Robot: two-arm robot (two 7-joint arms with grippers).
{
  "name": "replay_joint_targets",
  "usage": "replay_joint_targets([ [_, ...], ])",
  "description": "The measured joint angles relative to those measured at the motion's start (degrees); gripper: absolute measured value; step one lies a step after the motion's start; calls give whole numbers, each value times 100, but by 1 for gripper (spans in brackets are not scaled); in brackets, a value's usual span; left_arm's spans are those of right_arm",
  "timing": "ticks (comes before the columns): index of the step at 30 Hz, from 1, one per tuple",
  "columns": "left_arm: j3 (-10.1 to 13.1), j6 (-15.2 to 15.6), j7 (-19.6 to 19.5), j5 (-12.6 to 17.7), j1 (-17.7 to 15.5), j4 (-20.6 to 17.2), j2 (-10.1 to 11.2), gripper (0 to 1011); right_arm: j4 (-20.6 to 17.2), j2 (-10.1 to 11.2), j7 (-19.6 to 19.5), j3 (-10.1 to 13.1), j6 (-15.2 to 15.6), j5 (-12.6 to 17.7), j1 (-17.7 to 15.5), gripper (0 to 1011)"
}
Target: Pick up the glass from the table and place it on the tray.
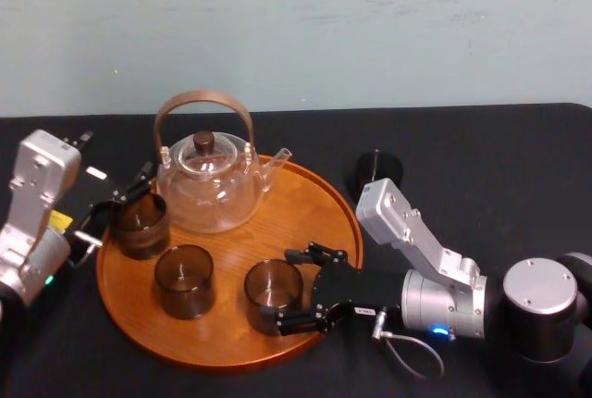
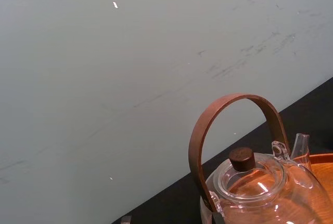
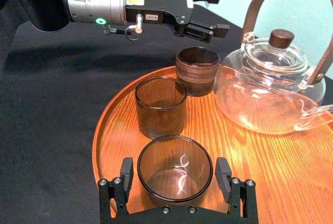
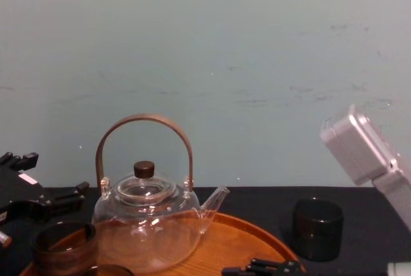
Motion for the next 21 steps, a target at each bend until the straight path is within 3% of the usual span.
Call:
replay_joint_targets([
  [11, 0, 0, 0, 0, 0, 0, 0, 1001, -248, 334, 283, 158, -90, 240, -174, 1002],
  [21, 0, 0, 0, 0, 0, 0, 0, 1001, -707, 820, 268, 543, -291, 568, -536, 1002],
])
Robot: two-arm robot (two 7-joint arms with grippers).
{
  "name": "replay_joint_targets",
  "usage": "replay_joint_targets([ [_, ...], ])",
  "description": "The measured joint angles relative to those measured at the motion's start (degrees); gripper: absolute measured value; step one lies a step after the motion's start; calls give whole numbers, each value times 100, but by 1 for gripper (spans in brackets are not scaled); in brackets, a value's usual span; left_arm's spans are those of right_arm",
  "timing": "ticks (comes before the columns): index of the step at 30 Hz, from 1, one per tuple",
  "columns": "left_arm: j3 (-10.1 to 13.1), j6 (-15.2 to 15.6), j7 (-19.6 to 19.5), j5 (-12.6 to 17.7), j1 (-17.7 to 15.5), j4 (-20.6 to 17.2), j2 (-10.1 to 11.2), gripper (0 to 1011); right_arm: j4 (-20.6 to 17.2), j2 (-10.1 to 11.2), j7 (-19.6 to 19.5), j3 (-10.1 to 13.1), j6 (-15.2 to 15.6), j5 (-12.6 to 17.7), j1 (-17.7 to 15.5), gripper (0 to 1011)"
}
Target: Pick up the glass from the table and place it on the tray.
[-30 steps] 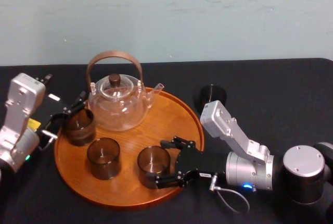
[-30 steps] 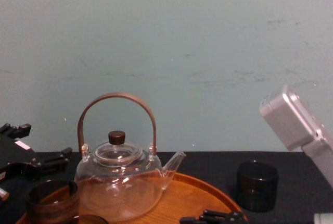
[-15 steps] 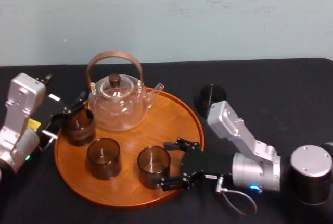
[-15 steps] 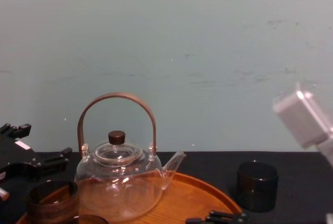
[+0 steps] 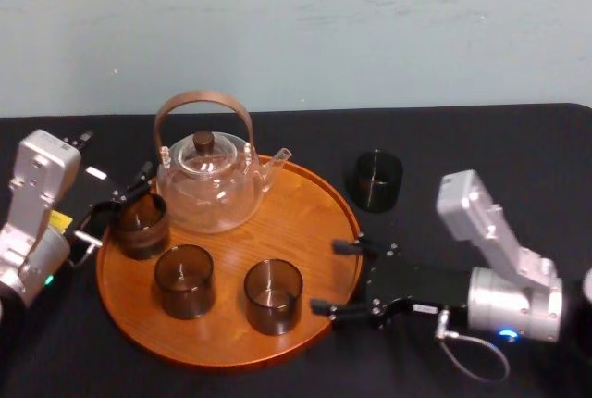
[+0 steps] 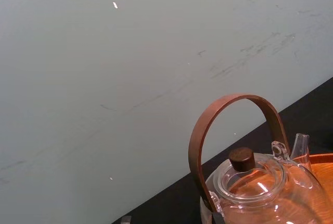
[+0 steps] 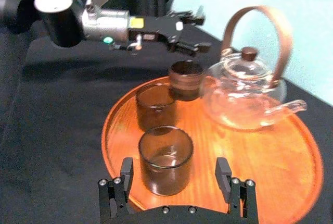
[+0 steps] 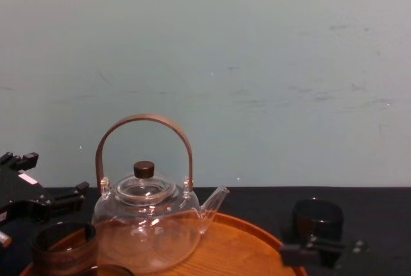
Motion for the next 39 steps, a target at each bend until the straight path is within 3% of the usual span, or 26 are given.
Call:
replay_joint_targets([
  [5, 0, 0, 0, 0, 0, 0, 0, 1001, -195, 182, -211, 297, -97, 153, -223, 1002],
  [13, 0, 0, 0, 0, 0, 0, 0, 1001, -302, 215, -806, 736, -8, 237, -472, 1002],
  [19, 0, 0, 0, 0, 0, 0, 0, 1001, -208, 56, -1355, 1015, 258, 168, -531, 1002],
  [27, 0, 0, 0, 0, 0, 0, 0, 1001, 14, -193, -1786, 1178, 593, 21, -434, 1002],
  [39, 0, 0, 0, 0, 0, 0, 0, 1001, 365, -502, -1937, 1326, 1033, -49, -229, 1002],
])
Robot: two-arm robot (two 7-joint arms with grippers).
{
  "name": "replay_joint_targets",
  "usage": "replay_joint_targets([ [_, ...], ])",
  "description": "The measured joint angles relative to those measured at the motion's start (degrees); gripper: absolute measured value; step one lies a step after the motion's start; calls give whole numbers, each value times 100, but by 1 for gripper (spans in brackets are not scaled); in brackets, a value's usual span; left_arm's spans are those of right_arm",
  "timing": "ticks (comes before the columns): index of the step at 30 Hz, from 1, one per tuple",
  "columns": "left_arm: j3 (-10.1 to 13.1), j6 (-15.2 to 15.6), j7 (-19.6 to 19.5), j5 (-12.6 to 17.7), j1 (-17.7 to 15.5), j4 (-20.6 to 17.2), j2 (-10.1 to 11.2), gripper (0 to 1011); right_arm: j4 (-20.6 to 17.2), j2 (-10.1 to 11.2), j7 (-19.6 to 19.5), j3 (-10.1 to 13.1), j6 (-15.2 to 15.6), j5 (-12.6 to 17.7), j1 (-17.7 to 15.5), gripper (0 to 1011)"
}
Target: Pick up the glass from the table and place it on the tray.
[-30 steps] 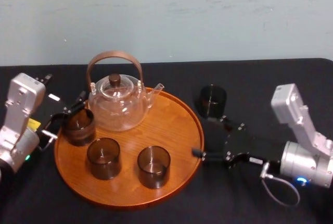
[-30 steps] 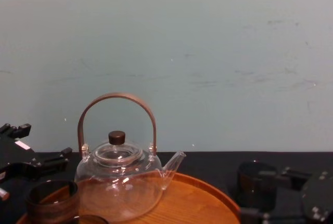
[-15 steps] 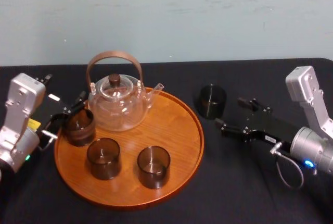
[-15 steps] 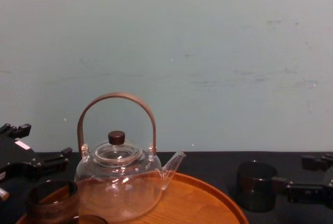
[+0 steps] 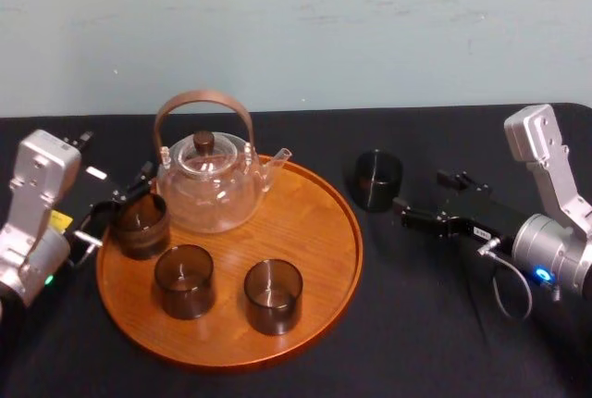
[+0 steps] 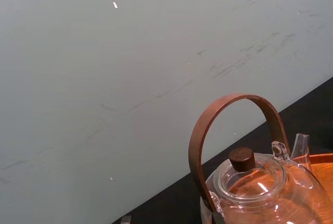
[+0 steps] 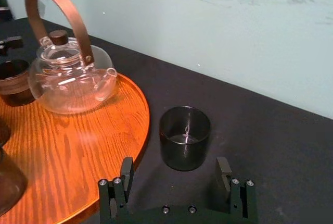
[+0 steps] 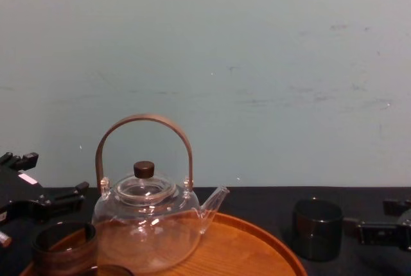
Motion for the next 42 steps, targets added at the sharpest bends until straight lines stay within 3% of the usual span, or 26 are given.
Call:
replay_joint_targets([
  [15, 0, 0, 0, 0, 1, 0, 0, 1001, 478, -325, 63, 15, 332, -32, 389, 1002],
  [29, 0, 0, 0, 0, 1, 0, 0, 1001, 1115, -640, 23, -193, 249, -483, 850, 1002],
  [42, 0, 0, 0, 0, 1, 0, 0, 1001, 1438, -871, 87, -241, 121, -798, 1087, 1002],
])
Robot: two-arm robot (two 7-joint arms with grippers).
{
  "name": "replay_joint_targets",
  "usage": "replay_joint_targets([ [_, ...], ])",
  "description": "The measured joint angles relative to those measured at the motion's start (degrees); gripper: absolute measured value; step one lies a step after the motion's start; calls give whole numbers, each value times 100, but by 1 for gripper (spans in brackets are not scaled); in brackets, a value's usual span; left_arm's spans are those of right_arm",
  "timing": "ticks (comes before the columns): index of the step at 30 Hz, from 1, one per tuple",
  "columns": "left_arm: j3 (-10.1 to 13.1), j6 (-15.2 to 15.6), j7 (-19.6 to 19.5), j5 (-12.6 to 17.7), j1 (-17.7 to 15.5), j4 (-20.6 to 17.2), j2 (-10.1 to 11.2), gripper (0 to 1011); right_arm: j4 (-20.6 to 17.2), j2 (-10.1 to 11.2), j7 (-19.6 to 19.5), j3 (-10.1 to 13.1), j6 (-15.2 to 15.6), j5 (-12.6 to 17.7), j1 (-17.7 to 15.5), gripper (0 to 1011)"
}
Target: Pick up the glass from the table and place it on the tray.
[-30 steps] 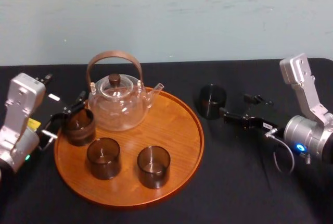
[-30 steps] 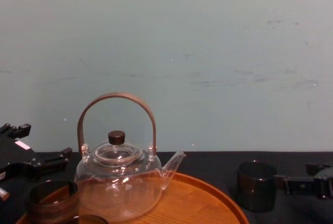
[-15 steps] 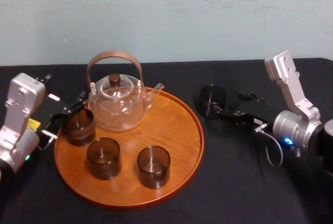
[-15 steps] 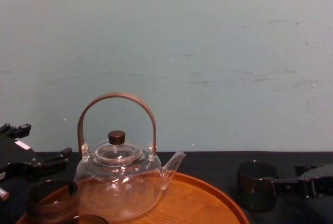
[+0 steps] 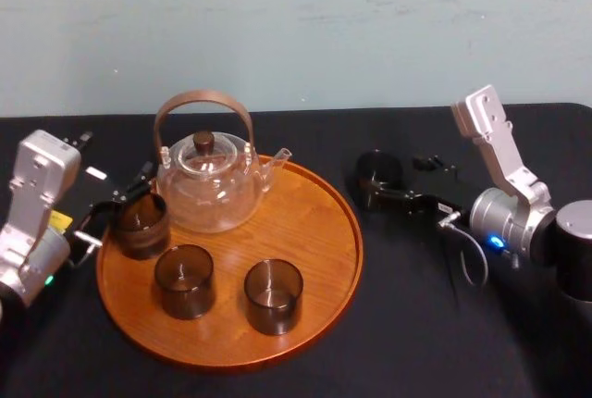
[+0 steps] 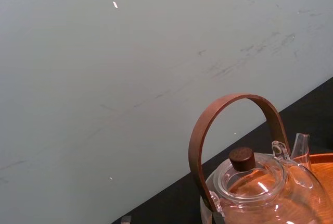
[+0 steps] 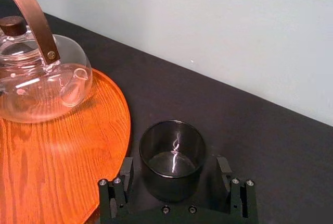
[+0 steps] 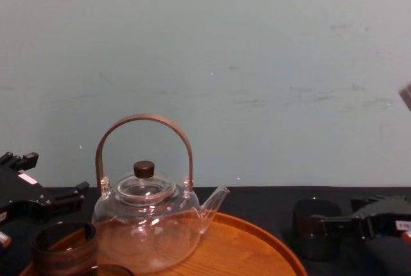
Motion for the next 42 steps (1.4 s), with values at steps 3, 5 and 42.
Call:
replay_joint_targets([
  [3, 0, 0, 0, 0, 0, 0, 0, 1001, 79, -54, 42, -7, -10, -43, 51, 1002],
  [5, 0, 0, 0, 0, 0, 0, 0, 1001, 130, -88, 72, -11, -13, -65, 83, 1002],
  [42, 0, 0, 0, 0, 0, 0, 0, 1001, 775, -492, 122, 13, -113, -420, 418, 1002],
])
